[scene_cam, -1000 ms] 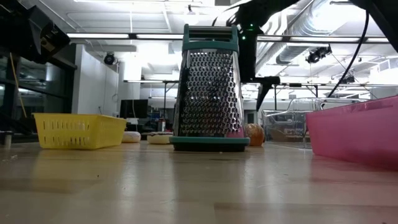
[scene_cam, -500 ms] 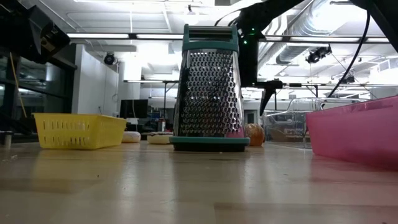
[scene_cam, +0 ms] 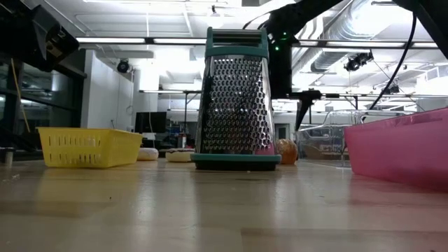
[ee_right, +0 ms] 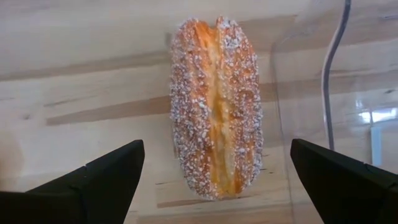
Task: Pick & Place Food Item
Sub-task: Put the bread into the transparent bin
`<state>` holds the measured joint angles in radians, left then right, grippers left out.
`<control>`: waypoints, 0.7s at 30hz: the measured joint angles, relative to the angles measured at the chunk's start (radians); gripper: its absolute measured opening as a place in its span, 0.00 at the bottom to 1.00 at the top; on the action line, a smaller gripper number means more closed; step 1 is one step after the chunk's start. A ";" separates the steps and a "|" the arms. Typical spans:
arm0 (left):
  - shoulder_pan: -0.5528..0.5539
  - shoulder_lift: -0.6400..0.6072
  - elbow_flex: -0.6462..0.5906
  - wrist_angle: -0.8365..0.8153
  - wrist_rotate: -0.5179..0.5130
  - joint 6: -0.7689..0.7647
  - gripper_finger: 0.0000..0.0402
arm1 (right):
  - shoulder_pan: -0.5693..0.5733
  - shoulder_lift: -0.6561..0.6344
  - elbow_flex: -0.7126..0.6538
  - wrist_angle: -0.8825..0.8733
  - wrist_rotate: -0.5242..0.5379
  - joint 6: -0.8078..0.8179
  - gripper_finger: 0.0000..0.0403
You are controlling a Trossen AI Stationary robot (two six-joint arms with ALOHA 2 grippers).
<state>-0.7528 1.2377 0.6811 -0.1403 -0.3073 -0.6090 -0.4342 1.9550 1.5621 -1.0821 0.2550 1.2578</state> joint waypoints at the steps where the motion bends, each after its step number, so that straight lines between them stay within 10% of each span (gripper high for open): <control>1: 0.000 0.000 0.000 0.000 0.000 0.000 0.47 | 0.002 0.005 -0.005 0.001 0.000 -0.001 0.98; 21: 0.000 0.000 0.000 0.016 0.000 0.000 0.47 | 0.009 0.049 -0.056 0.053 -0.023 0.029 0.98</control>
<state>-0.7528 1.2377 0.6811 -0.1246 -0.3073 -0.6090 -0.4253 2.0036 1.5059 -1.0287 0.2324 1.2869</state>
